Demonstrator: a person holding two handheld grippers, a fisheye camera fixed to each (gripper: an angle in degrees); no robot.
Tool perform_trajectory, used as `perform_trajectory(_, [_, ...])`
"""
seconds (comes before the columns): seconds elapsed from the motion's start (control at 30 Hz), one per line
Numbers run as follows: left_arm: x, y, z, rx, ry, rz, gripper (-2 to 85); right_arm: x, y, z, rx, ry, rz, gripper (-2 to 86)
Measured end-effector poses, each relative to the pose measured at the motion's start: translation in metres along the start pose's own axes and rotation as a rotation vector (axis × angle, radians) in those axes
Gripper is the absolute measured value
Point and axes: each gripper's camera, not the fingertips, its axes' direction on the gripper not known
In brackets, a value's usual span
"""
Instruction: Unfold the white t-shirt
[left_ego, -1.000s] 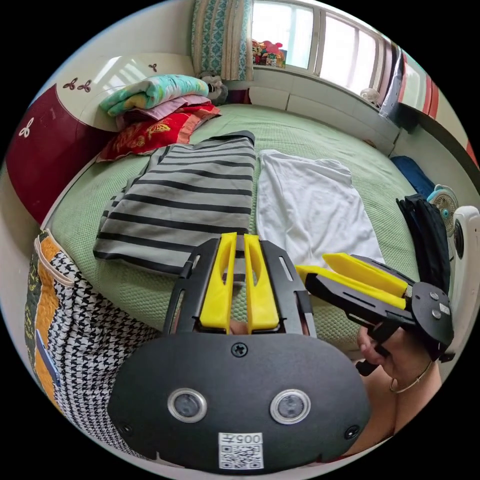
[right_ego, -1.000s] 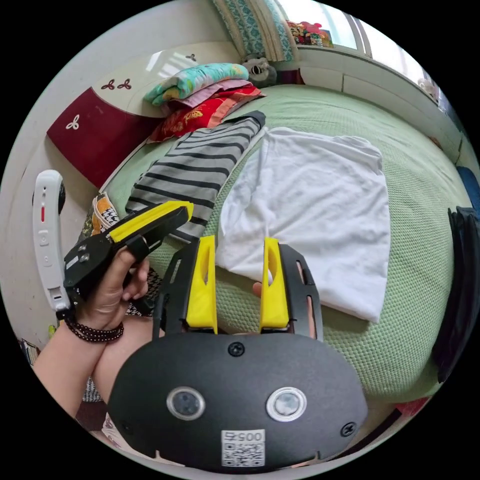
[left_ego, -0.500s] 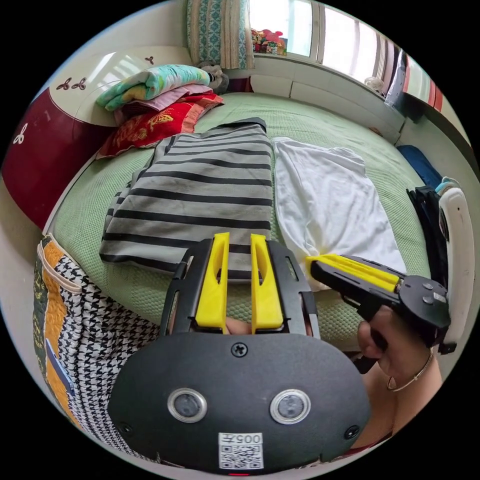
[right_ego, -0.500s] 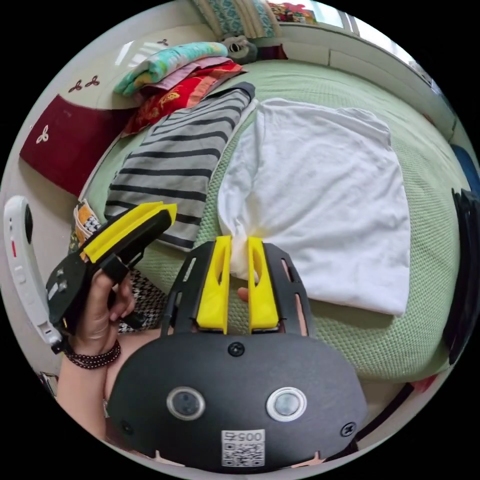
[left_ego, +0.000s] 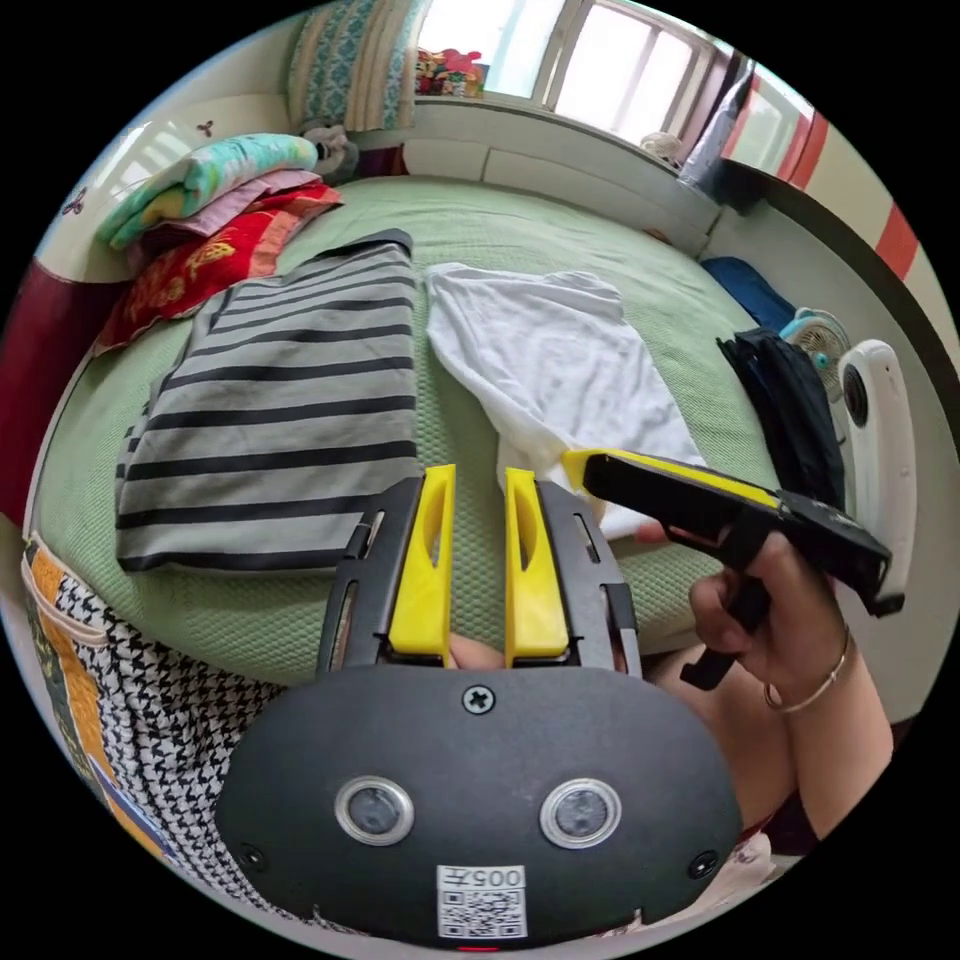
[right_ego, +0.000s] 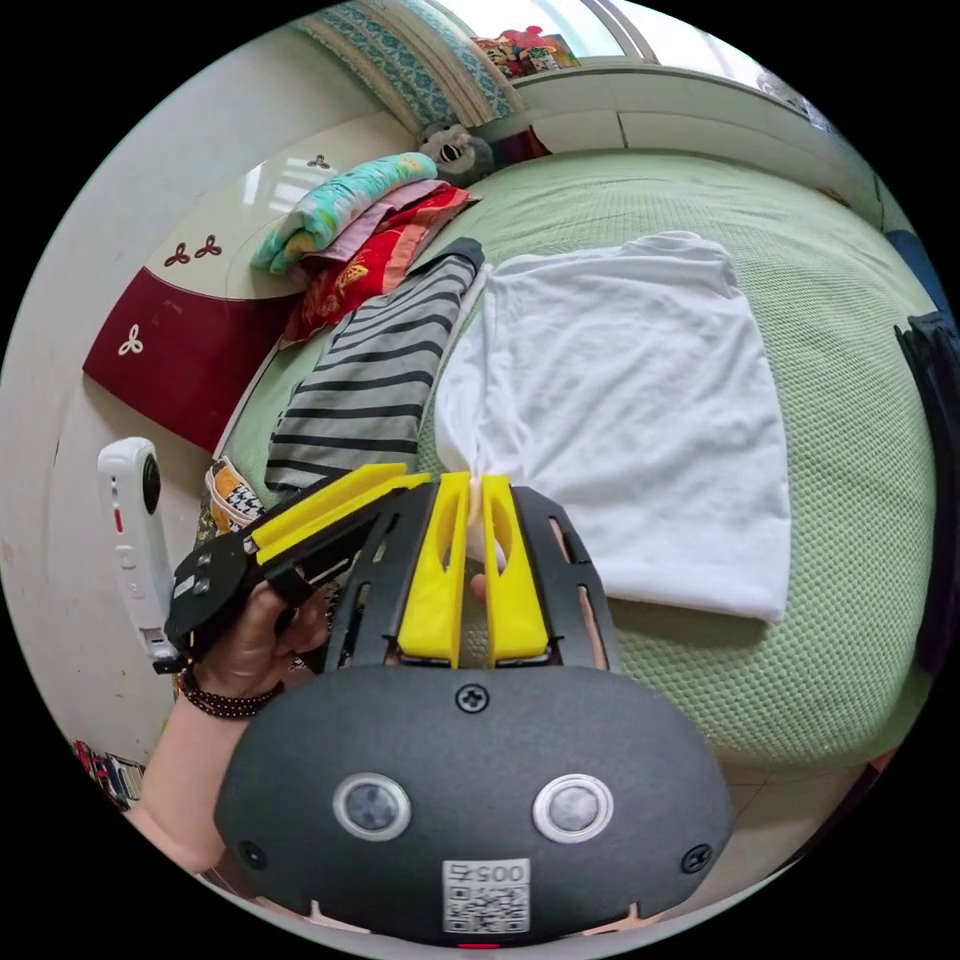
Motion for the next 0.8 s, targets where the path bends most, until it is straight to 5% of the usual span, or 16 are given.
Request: perform_trajectory(0.8, [0.015, 0.015, -0.025, 0.058, 0.059, 0.243, 9.1, 0.025, 0.002, 0.005, -0.003, -0.024, 0.027, 0.5])
